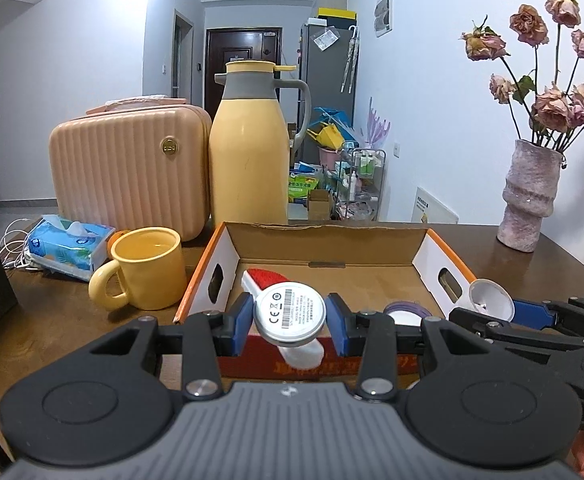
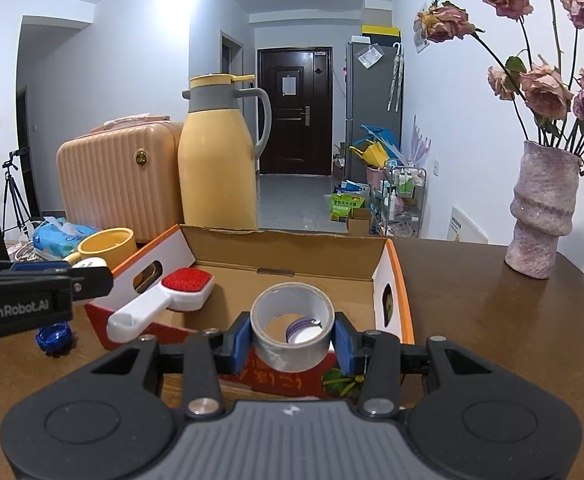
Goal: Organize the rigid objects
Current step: 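Carry the white lid with the left tool while the right tool carries the ring over the box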
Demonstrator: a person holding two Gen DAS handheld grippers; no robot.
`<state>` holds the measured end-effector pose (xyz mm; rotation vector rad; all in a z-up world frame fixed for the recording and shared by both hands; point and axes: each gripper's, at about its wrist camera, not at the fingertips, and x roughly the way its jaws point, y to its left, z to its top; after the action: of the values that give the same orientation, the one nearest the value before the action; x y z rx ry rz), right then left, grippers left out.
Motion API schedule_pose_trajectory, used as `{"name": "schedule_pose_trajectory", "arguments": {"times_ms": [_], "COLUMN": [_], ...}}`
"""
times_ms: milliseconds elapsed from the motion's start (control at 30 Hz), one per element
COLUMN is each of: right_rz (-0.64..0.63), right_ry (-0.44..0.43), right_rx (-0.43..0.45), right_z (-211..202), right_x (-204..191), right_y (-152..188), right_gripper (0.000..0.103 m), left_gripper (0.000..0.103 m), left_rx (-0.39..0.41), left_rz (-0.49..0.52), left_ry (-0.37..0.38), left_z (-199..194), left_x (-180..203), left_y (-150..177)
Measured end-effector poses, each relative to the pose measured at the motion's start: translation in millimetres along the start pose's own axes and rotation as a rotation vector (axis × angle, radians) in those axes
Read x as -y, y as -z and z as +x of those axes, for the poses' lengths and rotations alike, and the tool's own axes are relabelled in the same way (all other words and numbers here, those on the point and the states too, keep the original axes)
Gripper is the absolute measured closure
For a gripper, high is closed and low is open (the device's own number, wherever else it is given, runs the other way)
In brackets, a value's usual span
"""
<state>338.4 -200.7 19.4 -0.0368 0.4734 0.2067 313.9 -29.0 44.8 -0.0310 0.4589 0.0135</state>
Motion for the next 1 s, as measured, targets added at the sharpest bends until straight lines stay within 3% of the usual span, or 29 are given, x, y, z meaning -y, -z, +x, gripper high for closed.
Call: {"name": "schedule_pose_trajectory", "arguments": {"times_ms": [1000], "right_rz": [-0.009], "right_ry": [-0.032], "right_rx": [-0.028], "right_z": [87.5], "right_x": [-7.2], "right_y": [-30.2], "right_gripper": [0.062], "left_gripper": [0.063], "left_rx": [-0.010], "left_rz": [-0.041], "left_ry": [-0.034], "left_z": [93.5], "left_x": [-1.4], "left_y": [-39.5]}}
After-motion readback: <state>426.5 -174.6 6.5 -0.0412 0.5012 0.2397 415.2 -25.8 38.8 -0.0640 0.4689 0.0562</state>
